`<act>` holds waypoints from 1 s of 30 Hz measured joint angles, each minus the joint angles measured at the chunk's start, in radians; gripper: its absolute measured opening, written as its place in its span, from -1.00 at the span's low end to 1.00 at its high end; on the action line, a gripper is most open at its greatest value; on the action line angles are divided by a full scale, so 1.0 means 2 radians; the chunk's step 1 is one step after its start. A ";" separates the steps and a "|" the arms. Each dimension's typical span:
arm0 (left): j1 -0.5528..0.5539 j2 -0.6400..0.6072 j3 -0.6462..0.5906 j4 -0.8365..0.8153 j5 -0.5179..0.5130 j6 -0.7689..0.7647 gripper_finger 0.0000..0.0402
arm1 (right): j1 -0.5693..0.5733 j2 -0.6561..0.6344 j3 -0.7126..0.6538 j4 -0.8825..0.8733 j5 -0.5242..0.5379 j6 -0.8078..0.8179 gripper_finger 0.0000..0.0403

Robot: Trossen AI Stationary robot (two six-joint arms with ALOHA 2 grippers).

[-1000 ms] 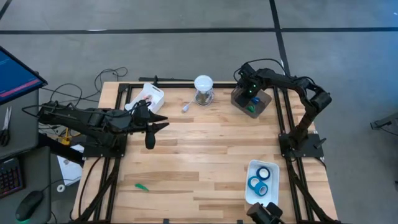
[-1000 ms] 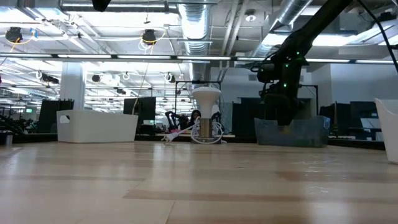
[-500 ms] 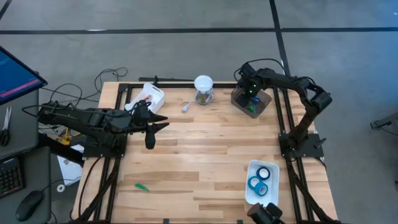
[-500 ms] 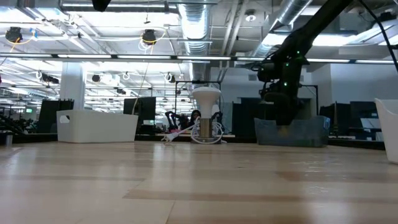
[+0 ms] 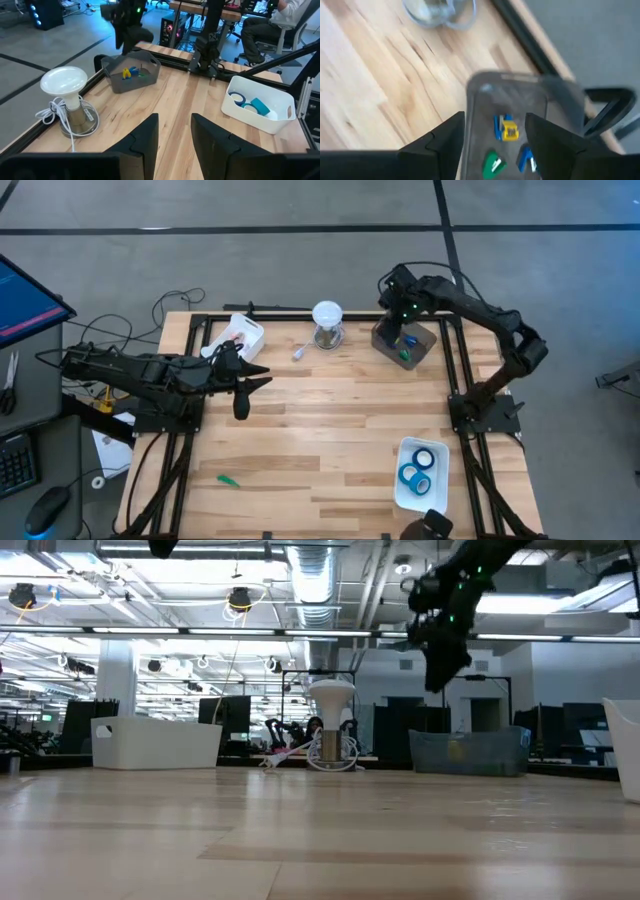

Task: Pick and place Stapler, Stapler remover, tape
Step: Put the green stapler into the black bin

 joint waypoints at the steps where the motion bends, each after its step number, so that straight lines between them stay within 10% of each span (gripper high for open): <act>1: 0.000 0.000 0.000 0.000 0.000 -0.001 -0.46 | 0.005 -0.007 0.005 0.000 0.000 0.000 -0.01; 30: 0.000 0.000 0.000 0.000 0.000 0.001 -0.46 | 0.184 -0.051 0.077 0.018 0.002 0.079 -0.35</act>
